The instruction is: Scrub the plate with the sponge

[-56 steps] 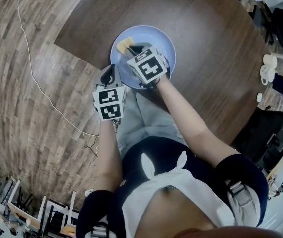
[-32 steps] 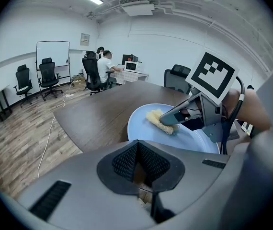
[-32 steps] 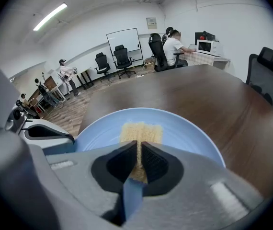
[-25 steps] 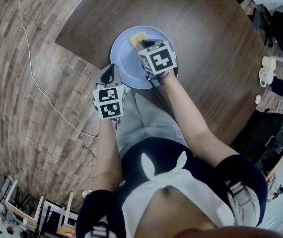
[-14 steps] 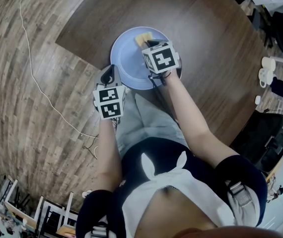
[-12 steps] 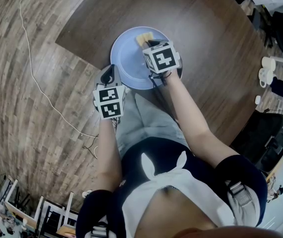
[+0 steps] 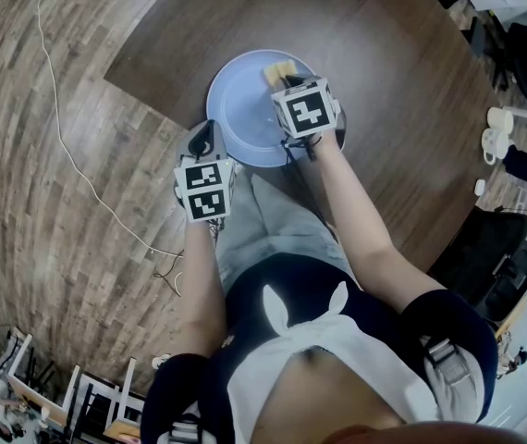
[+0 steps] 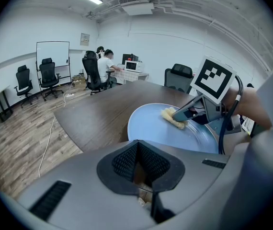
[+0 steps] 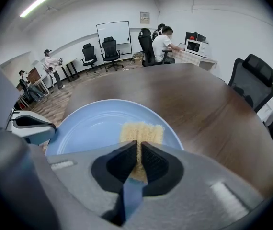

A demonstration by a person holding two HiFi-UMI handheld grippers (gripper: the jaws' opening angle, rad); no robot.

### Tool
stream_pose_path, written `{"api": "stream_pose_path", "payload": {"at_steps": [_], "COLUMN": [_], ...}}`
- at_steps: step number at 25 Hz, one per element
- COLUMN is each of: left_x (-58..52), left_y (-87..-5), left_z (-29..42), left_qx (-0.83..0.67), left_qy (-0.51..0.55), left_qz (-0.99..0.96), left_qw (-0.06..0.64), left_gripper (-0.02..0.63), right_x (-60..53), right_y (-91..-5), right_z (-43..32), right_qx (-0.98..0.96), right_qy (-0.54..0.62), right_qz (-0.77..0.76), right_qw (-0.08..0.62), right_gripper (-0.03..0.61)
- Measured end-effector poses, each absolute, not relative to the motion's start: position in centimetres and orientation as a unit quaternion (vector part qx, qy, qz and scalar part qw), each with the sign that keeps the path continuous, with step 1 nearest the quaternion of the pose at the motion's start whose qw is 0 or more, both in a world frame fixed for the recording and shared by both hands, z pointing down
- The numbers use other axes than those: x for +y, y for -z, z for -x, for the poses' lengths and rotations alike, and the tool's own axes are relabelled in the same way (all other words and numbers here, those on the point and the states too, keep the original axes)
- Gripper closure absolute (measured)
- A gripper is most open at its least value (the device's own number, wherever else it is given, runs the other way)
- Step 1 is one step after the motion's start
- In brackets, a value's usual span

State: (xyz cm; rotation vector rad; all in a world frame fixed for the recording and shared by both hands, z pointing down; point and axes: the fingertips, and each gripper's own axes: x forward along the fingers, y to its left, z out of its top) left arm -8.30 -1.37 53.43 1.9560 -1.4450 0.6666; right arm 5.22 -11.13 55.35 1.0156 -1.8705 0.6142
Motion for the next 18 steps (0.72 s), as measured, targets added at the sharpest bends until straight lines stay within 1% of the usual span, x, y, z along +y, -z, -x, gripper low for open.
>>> {"api": "stream_pose_path", "payload": {"at_steps": [18], "left_x": [-1.2], "left_y": [-53.5], "left_z": [8.6], "left_qx": [-0.546], "left_qy": [-0.256], "left_qz": [-0.736], "left_qw": [0.306], "left_gripper": [0.611], "right_x": [-10.2], "right_y": [-55.4], "right_z": [-8.2], "right_qx": [-0.725], "right_qy": [-0.254], "right_qz": [-0.431], "right_qw": [0.474], "right_gripper": [0.554]}}
